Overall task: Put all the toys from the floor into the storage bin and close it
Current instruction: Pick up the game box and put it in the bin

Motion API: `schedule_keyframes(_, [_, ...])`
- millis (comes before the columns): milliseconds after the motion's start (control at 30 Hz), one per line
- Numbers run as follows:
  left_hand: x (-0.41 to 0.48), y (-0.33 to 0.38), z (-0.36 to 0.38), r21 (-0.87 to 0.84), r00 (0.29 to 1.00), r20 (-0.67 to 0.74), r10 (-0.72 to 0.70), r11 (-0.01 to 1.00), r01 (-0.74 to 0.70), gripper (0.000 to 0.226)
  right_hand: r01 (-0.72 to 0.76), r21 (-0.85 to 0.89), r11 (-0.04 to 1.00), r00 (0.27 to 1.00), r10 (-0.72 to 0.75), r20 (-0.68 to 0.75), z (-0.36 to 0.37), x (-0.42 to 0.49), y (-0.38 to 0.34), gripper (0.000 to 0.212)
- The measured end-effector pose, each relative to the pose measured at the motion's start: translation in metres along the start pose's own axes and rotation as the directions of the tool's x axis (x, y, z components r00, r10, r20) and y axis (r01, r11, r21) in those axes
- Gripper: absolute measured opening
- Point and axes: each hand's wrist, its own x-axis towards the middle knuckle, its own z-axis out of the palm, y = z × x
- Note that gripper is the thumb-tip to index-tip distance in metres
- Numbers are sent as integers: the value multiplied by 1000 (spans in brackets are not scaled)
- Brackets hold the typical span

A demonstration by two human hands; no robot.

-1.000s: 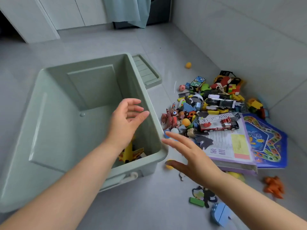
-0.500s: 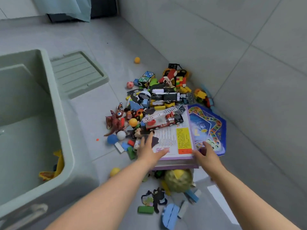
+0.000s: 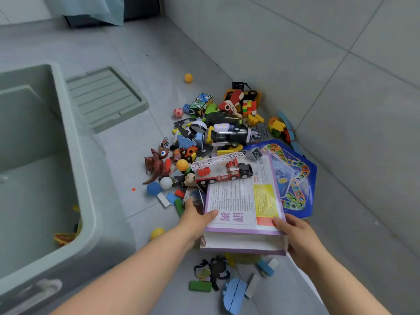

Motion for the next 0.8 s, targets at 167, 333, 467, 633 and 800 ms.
schedule_keyframes(167, [-33, 3, 6, 55, 974, 201, -109, 993, 100, 45, 51, 38, 998, 998, -50, -24, -12, -59, -10, 13])
schedule_keyframes(333, [-77, 16, 16, 63, 902, 421, -98, 995, 79, 38, 164, -47, 985, 972, -169, -161, -42, -128, -23, 11])
schedule_keyframes(467, [-134, 51, -12, -39, 876, 473, 88, 996, -79, 32, 201, -247, 948, 965, -235, -117, -112, -114, -11, 20])
schedule_keyframes(633, [-201, 90, -138, -204, 882, 256, 396, 914, -351, 38, 447, -180, 876, 894, -429, 132, -56, -107, -66, 29])
schedule_keyframes(800, [-242, 66, -290, -241, 908, -91, 409, 876, -419, 36, 568, -36, 822, 677, -442, 588, 202, -229, -125, 43])
